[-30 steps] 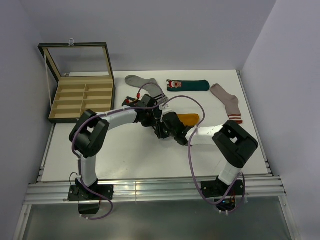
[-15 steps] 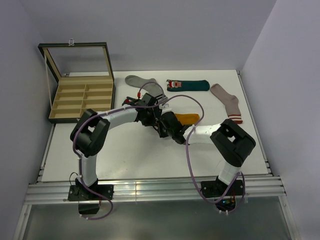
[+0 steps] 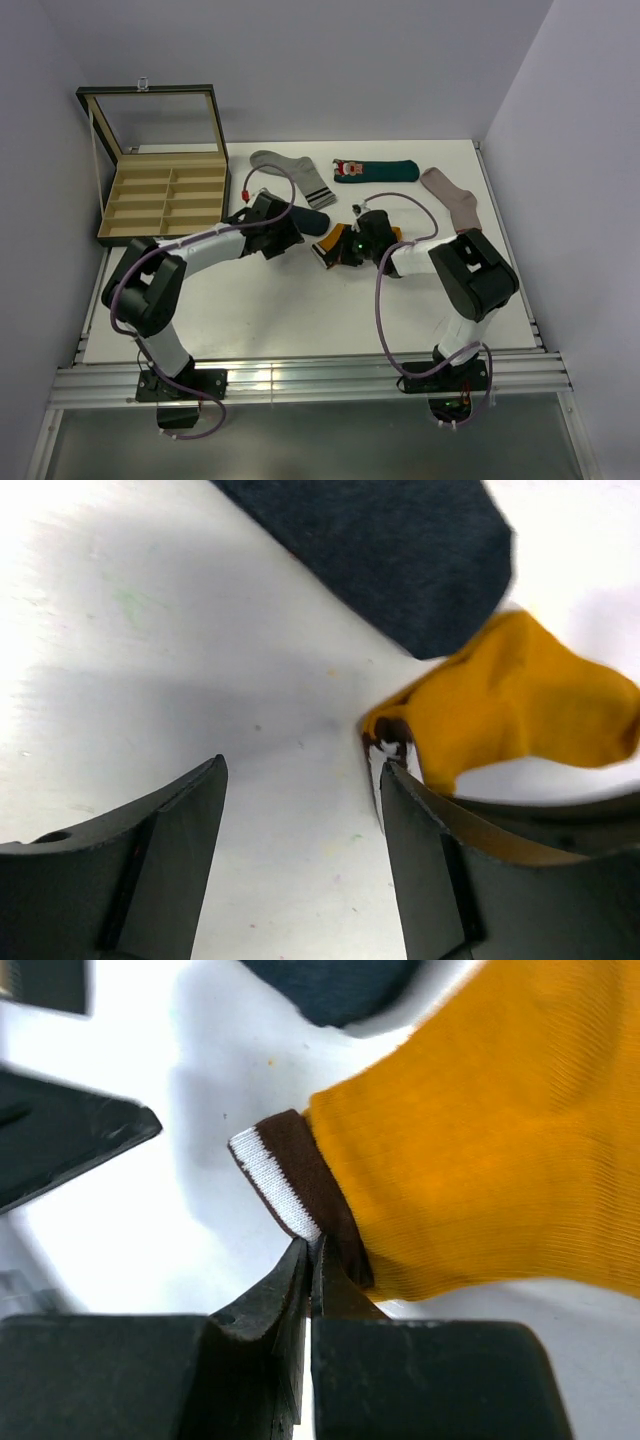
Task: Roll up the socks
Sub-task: Roll the sock at the center of the board.
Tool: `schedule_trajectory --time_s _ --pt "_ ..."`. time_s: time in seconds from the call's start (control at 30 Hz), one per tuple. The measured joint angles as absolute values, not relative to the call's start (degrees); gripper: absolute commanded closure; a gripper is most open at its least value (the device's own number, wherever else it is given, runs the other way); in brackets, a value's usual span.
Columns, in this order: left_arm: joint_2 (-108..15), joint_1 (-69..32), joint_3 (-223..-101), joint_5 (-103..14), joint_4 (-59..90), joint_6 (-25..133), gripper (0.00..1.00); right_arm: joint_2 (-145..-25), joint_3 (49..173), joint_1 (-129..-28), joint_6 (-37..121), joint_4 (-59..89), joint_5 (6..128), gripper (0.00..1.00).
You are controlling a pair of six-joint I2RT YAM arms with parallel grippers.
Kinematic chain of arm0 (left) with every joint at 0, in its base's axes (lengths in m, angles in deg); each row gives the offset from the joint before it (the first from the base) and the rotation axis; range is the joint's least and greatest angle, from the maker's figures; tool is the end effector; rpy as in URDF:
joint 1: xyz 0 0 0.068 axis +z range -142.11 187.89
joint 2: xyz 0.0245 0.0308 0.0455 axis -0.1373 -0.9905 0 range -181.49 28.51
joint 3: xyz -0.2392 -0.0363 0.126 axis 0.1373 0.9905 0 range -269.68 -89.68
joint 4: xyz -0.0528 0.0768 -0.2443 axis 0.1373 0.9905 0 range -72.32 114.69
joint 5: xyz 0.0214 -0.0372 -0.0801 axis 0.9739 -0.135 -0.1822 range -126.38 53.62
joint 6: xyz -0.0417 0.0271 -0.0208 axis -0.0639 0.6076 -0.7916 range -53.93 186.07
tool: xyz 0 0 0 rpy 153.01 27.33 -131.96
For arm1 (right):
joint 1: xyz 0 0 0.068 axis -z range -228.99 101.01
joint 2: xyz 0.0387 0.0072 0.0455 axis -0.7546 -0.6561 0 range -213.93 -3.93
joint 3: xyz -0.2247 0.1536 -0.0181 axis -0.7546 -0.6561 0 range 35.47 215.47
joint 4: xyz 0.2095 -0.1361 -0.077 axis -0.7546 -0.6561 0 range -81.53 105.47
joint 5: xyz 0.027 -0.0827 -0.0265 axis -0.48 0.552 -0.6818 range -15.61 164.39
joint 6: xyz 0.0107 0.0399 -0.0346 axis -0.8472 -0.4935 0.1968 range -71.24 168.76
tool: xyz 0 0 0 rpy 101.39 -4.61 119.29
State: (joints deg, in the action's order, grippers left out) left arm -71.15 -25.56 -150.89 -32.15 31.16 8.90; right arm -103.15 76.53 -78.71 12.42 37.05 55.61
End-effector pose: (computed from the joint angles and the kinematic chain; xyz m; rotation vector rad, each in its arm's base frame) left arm 0.3027 -0.1968 0.1822 -0.5594 2.5051 -0.5630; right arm 0.2800 0.1731 0.1335 -0.0593 2.3558 0.9696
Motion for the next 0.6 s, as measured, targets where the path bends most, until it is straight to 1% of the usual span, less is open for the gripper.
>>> schedule_trajectory --time_s 0.17,0.27,0.4,0.6 --pt "-69.8 -26.0 -147.7 -33.9 25.9 8.0 0.32 -107.0 74.7 -73.5 3.9 44.2 44.5 0.99" --pt "-69.9 -26.7 -146.9 -34.6 24.2 8.0 0.34 -109.2 73.9 -71.5 -0.6 48.1 40.1 0.98" --pt "-70.8 -28.0 -146.9 -35.4 21.8 8.1 0.37 -110.6 73.7 -69.8 -4.1 49.8 37.1 0.97" --pt "-74.2 -29.0 -147.0 -36.7 20.4 8.1 0.41 -111.2 73.9 -68.9 -4.6 49.1 35.7 0.96"
